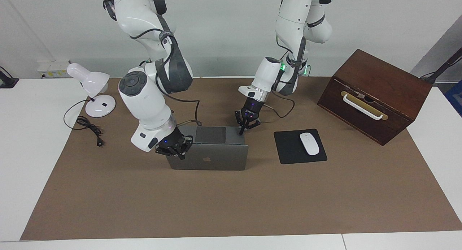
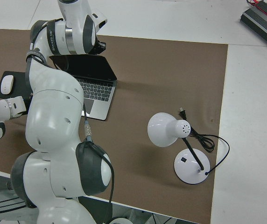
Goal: Close laptop with both arms
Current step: 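Hook the right gripper behind the laptop screen's top edge, then push the laptop screen down toward the keyboard with the right gripper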
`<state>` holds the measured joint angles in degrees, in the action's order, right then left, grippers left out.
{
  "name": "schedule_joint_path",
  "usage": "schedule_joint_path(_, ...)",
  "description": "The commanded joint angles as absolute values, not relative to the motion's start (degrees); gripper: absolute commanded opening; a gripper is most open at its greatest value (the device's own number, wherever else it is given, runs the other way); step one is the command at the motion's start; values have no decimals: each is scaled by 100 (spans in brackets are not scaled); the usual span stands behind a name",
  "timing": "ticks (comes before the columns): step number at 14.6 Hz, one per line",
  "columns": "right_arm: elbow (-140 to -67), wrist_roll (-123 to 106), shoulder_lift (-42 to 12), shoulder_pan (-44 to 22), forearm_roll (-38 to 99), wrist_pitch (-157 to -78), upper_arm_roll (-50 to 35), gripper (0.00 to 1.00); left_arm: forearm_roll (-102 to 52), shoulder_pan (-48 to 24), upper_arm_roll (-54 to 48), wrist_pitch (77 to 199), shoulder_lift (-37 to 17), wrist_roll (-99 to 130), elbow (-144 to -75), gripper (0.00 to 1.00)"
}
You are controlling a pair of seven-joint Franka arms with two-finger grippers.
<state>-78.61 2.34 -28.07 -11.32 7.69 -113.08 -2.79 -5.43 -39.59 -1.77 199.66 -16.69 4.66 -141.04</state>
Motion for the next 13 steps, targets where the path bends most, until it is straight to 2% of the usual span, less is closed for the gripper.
schedule_joint_path(1,-8401,211,-2479,-1090,879,-11461,-325,0,-554,-4087,-70,20074,-1890,290,-14010,0)
schedule_joint_path(8,-9263,229,-2066,-1134,888,-11443,-413,0,-554,-4087,-70,20074,-1890,281,-14010,0)
schedule_joint_path(13,-9475,220,-2065,-1160,888,-11452,-413,0,-554,-4087,-70,20074,-1925,272,-14010,0)
